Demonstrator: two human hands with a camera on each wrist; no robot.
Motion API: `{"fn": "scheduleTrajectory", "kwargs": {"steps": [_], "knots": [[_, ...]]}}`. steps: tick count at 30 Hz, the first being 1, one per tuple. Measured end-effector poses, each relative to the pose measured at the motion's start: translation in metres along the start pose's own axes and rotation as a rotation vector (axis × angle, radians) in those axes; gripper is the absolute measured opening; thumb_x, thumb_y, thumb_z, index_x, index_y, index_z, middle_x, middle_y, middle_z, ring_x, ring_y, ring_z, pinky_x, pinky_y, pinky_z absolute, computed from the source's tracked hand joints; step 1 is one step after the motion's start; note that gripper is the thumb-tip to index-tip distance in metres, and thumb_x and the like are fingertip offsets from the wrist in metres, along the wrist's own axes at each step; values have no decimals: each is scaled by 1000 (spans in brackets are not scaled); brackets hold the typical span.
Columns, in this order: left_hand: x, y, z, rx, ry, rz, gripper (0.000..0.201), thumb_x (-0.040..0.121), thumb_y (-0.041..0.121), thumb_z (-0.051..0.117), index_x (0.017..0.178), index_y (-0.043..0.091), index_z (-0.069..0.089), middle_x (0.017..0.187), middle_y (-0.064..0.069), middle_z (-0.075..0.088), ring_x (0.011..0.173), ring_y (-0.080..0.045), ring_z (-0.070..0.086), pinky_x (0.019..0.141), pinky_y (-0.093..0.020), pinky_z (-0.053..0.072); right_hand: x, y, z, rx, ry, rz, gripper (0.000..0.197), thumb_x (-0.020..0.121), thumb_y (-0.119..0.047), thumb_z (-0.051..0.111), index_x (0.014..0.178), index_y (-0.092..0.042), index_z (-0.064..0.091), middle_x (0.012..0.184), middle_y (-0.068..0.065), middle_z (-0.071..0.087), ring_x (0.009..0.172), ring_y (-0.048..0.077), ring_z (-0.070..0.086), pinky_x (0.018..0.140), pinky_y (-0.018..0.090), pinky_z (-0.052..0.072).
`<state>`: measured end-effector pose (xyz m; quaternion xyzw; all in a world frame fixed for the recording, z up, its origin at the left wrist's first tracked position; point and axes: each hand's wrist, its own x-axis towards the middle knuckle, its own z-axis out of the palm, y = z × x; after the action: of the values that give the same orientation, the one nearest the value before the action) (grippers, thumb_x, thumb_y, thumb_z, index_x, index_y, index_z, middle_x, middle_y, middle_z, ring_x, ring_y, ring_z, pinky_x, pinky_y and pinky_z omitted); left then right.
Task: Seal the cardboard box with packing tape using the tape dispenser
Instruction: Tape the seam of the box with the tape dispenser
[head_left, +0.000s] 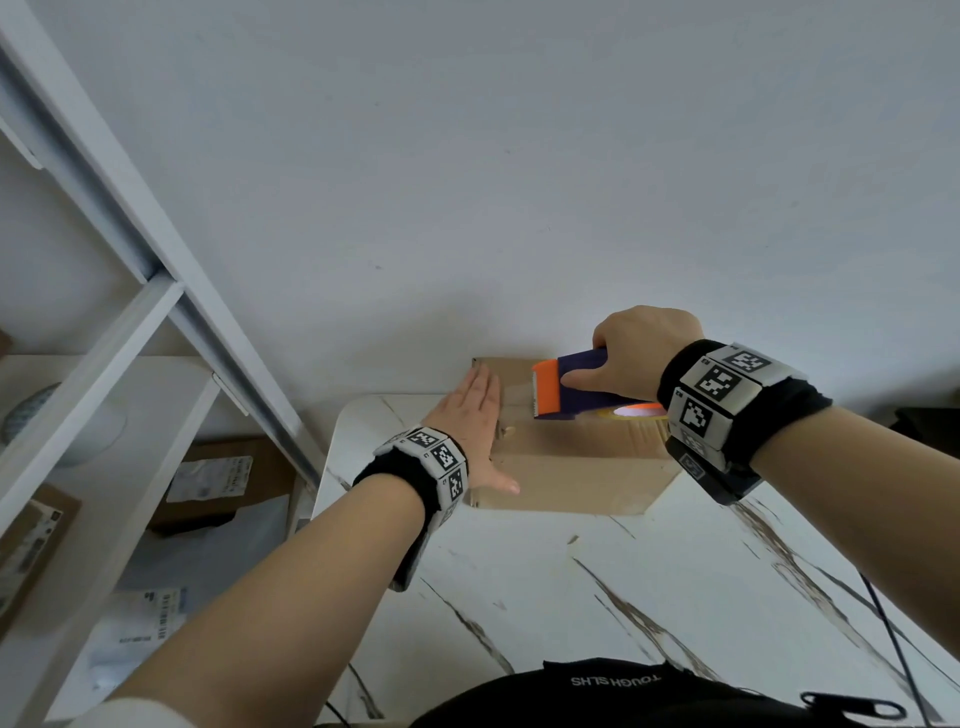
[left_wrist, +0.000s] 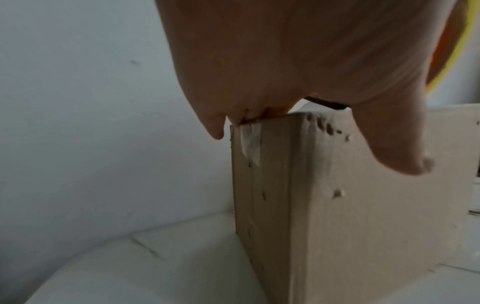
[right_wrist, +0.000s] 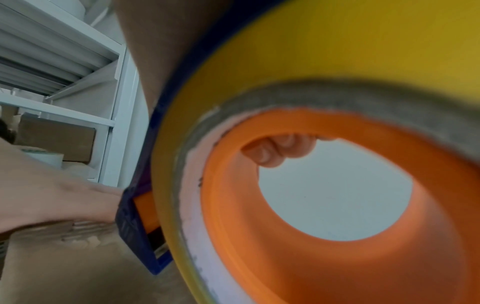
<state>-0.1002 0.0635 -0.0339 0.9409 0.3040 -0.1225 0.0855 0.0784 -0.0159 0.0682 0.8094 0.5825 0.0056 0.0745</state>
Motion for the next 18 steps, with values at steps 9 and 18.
{"fn": "scheduleTrajectory", "kwargs": {"steps": [9,18], "knots": [[-1,14,10,-9,84,-82,125,66,64,65,146,5,-12,156,-12,-18,145,-23,-16,120,-39,4,0,7,4,28,-34,12,49,77,-63,51,84,-18,69,79,-1,64,81,21,62,51,20,30],[-2,18,10,8,98,-117,118,72,64,59,146,7,-11,157,-9,-16,145,-21,-14,119,-39,4,-2,24,3,200,-1,110,52,76,-68,51,91,-21,68,94,-1,65,91,22,59,65,28,40]]}}
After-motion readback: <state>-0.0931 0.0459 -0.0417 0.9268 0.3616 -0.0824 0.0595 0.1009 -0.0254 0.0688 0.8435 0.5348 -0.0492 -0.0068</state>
